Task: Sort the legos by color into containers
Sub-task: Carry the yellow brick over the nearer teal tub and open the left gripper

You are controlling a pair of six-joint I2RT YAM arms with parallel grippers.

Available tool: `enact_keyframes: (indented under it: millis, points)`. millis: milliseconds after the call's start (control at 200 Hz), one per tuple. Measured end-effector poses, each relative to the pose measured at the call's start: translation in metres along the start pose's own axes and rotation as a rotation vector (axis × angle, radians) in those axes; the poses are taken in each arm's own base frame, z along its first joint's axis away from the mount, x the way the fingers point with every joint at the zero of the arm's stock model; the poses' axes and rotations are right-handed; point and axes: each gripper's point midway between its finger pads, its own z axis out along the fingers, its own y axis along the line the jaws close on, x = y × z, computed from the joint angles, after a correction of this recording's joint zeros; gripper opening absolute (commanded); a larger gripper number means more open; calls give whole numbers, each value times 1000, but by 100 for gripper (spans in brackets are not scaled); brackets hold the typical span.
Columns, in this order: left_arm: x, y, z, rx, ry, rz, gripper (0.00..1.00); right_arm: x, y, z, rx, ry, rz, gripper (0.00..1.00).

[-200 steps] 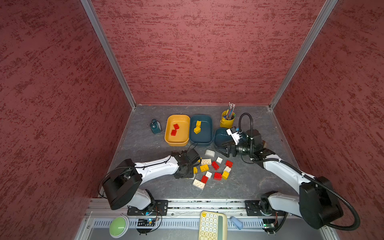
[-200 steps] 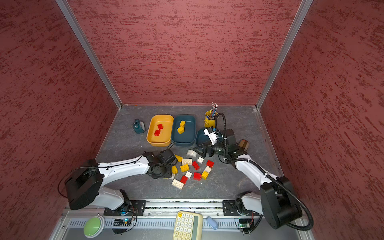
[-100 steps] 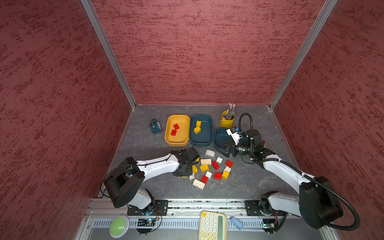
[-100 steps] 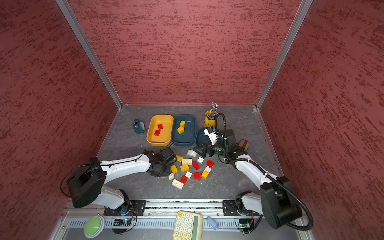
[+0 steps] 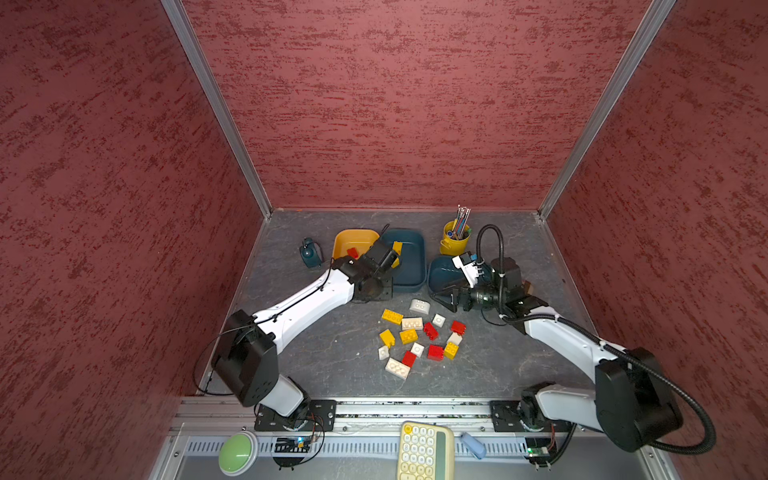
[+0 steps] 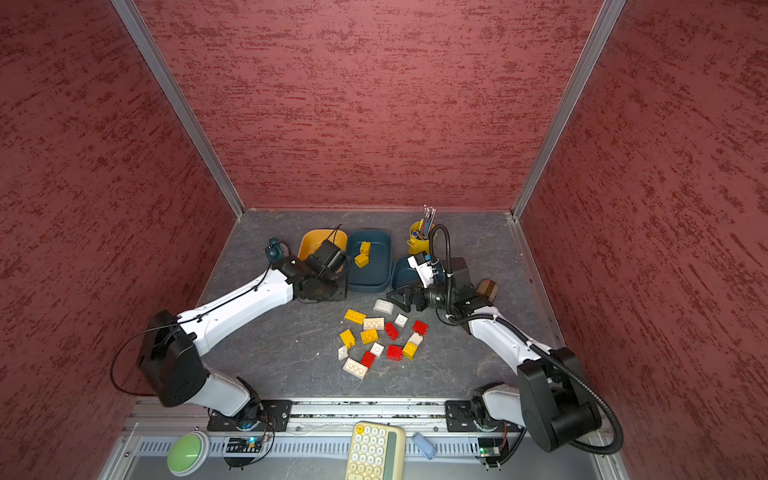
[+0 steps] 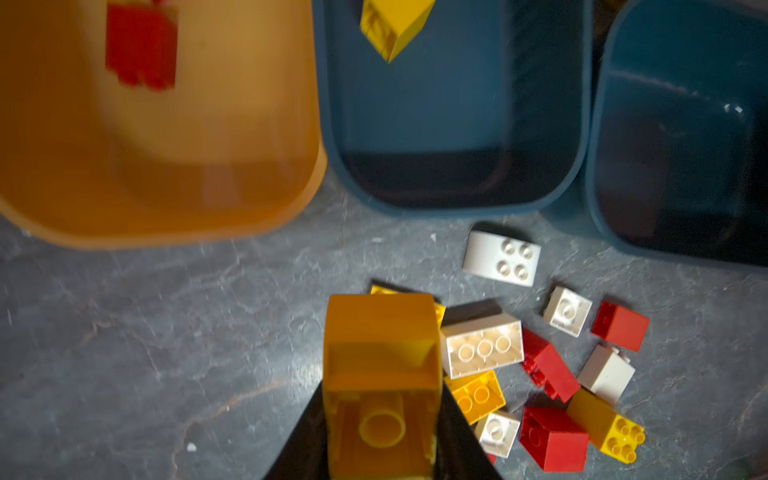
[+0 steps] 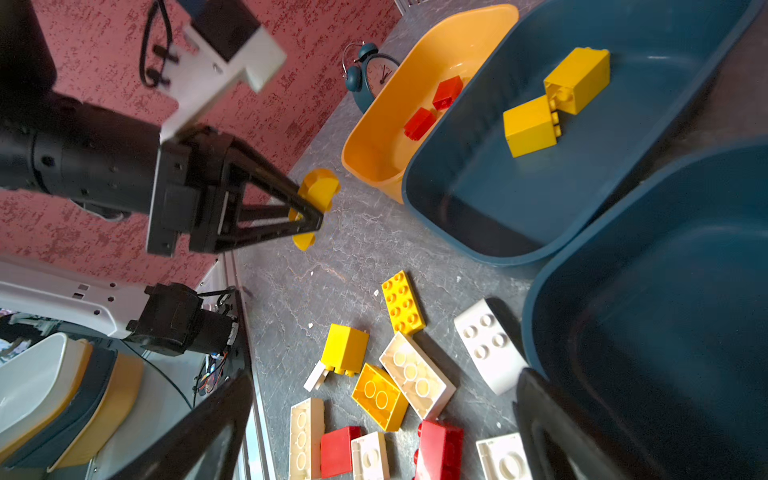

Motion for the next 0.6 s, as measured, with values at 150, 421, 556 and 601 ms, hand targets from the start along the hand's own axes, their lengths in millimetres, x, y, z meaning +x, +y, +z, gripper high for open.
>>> enact_keyframes:
  millis: [150,421,556,601]
  points:
    - [-54,-9,21,7,-32,41,32,-12,-4,3,18,-18,-13,99]
    - [-92,-20,86,1,6,79,38,-32,-4,1,34,-54,-48,99]
    - [-90,-19,113,-31,48,80,45,-32,-7,0,41,-55,-54,99]
    - [-89,-18,120,-43,56,81,47,-32,-8,0,43,-55,-55,99]
